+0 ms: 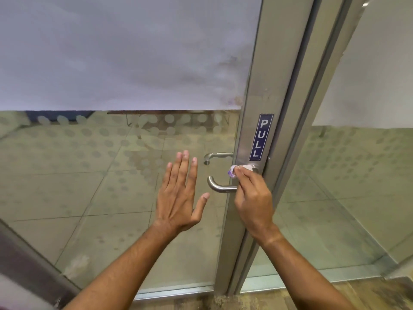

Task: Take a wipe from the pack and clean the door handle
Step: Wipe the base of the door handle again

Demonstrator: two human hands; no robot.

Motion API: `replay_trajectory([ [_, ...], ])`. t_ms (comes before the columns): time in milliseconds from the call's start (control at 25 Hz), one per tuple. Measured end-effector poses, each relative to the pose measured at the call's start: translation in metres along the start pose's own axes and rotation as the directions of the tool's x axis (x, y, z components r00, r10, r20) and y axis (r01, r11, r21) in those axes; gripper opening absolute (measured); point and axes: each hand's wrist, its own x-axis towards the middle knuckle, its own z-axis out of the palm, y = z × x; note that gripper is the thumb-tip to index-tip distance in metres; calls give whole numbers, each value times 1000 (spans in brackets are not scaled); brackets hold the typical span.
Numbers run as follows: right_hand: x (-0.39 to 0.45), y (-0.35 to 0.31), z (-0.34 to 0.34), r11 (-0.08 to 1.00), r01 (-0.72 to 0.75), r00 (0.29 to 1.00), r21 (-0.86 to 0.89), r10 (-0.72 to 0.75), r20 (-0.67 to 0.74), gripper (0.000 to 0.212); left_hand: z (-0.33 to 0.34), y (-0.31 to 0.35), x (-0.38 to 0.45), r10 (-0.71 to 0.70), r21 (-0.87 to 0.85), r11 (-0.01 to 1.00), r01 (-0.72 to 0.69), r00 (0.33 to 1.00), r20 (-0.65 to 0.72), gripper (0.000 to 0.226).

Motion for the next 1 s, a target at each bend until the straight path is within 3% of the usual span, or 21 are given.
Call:
replay_trajectory([
  [120, -6, -22, 11, 986, 161, 986, 48, -162, 33, 36, -11, -9, -29, -58, 17, 998, 57, 998, 23, 86],
  [320, -20, -76, 40, 935, 290, 948, 205, -309, 71, 34, -44, -37, -78, -181, 86, 980, 177, 982, 43, 85],
  [640, -52, -195, 91, 814, 351, 901, 463, -428, 69, 38, -116, -106, -161, -443, 255, 874, 414, 894, 65, 86],
  [1000, -107, -352, 161, 712, 354, 823, 606, -545, 160, 40, -186, -215, -274, -620, 335, 753, 567, 781, 71, 87],
])
